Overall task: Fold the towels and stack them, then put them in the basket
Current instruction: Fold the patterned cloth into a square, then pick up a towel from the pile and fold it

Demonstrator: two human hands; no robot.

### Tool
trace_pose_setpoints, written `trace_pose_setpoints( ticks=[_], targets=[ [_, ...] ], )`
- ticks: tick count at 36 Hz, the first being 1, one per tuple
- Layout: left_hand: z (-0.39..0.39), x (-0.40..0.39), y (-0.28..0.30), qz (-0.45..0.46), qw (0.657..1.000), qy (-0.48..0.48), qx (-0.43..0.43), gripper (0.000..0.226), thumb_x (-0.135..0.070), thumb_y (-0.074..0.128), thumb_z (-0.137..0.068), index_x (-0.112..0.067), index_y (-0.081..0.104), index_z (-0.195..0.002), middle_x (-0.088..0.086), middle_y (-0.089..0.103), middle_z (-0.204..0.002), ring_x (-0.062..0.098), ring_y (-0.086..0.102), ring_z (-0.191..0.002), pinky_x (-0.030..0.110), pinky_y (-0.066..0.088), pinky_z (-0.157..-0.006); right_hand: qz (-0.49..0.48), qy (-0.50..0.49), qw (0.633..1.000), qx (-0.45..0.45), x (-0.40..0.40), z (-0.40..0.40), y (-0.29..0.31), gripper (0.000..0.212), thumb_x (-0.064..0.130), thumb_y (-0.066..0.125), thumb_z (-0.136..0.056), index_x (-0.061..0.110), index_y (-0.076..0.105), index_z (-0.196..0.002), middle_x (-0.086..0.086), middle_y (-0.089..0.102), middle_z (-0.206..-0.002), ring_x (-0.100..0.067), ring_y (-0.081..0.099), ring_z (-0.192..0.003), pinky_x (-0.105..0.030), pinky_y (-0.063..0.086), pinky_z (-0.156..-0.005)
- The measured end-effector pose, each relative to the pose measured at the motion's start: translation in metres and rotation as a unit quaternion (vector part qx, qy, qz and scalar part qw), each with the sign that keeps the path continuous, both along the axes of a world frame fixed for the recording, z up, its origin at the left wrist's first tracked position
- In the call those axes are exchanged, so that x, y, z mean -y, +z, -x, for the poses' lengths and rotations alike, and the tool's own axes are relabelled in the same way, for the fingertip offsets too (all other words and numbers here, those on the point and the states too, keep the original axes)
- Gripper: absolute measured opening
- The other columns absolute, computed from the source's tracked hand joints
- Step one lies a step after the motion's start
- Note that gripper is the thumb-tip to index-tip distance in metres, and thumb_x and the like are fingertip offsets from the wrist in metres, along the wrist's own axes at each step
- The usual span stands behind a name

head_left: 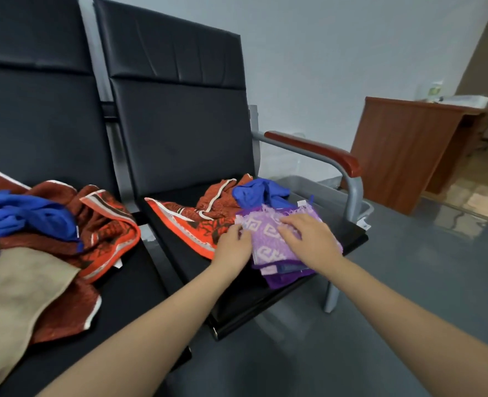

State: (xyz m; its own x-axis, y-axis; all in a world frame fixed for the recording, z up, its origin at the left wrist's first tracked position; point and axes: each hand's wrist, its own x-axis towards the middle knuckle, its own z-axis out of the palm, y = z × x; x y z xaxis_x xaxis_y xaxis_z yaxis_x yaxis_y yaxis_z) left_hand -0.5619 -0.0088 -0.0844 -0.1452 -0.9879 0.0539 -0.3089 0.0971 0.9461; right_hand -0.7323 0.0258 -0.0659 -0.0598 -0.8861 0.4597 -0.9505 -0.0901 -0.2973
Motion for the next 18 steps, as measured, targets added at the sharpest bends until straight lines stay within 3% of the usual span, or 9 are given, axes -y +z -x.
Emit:
trace_pose_setpoints(
  ticks=[3, 6, 10, 12, 15, 16, 18],
  targets=[
    [-0.028, 0.013, -0.008, 0.019, 0.997, 0.062, -0.038, 0.02, -0.018, 0.043, -0.098, -0.02, 0.062, -0.09, 0.01, 0.068, -0.095, 0.026, 0.065, -0.089, 0.037, 0.051, -0.086, 0.006, 0.005, 1.0, 0.029, 0.01, -0.001, -0.012, 0.069, 0.064, 0.028, -0.085, 0.018, 0.067, -0.12, 0.0, 0.066, -0.12, -0.021, 0.059, -0.112, -0.043, 0.044, -0.099],
    [-0.055, 0.023, -0.01, 0.034, 0.99, 0.134, -0.013, 0.023, -0.019, 0.043, -0.099, -0.011, 0.064, -0.104, 0.003, 0.063, -0.102, 0.017, 0.055, -0.092, 0.026, 0.041, -0.082, -0.005, -0.017, 0.997, 0.075, 0.019, -0.007, -0.014, 0.059, 0.057, 0.038, -0.088, 0.018, 0.065, -0.122, -0.001, 0.064, -0.124, -0.02, 0.056, -0.115, -0.04, 0.041, -0.102],
    [-0.072, 0.038, -0.005, 0.04, 0.98, 0.197, -0.015, 0.029, -0.022, 0.042, -0.099, -0.011, 0.063, -0.115, 0.0, 0.059, -0.107, 0.017, 0.051, -0.098, 0.027, 0.036, -0.084, -0.018, -0.002, 0.997, 0.077, 0.029, -0.022, -0.012, 0.04, 0.04, 0.053, -0.096, 0.016, 0.062, -0.127, -0.002, 0.06, -0.129, -0.02, 0.052, -0.12, -0.033, 0.038, -0.104],
    [-0.066, 0.041, 0.001, 0.063, 0.979, 0.194, -0.02, 0.026, -0.021, 0.041, -0.099, -0.013, 0.063, -0.109, -0.005, 0.057, -0.098, 0.013, 0.05, -0.092, 0.026, 0.035, -0.08, -0.04, 0.015, 0.993, 0.11, 0.031, -0.019, -0.002, 0.034, 0.035, 0.055, -0.096, 0.016, 0.064, -0.123, 0.001, 0.062, -0.123, -0.016, 0.054, -0.115, -0.027, 0.038, -0.097],
    [-0.043, 0.041, 0.012, 0.111, 0.983, 0.146, 0.004, 0.016, -0.023, 0.045, -0.098, -0.019, 0.06, -0.093, -0.008, 0.058, -0.087, 0.009, 0.054, -0.079, 0.026, 0.038, -0.069, -0.048, 0.002, 0.976, 0.211, 0.034, 0.0, 0.021, 0.019, 0.03, 0.056, -0.095, 0.022, 0.07, -0.104, 0.01, 0.067, -0.099, -0.009, 0.059, -0.092, -0.022, 0.04, -0.079],
    [-0.033, 0.044, 0.013, 0.12, 0.985, 0.122, 0.016, 0.015, -0.027, 0.046, -0.097, -0.021, 0.06, -0.093, -0.005, 0.06, -0.09, 0.011, 0.057, -0.081, 0.028, 0.042, -0.07, -0.029, -0.015, 0.972, 0.234, 0.039, 0.008, 0.03, 0.017, 0.03, 0.055, -0.094, 0.023, 0.069, -0.099, 0.011, 0.068, -0.094, -0.009, 0.061, -0.085, -0.025, 0.043, -0.076],
    [-0.016, 0.05, 0.012, 0.112, 0.99, 0.075, 0.045, 0.018, -0.035, 0.048, -0.095, -0.024, 0.06, -0.101, 0.0, 0.061, -0.106, 0.016, 0.059, -0.095, 0.035, 0.048, -0.086, 0.002, -0.054, 0.968, 0.243, 0.056, 0.024, 0.047, 0.019, 0.03, 0.052, -0.094, 0.021, 0.069, -0.098, 0.007, 0.068, -0.092, -0.013, 0.062, -0.084, -0.031, 0.047, -0.076]
  ],
)
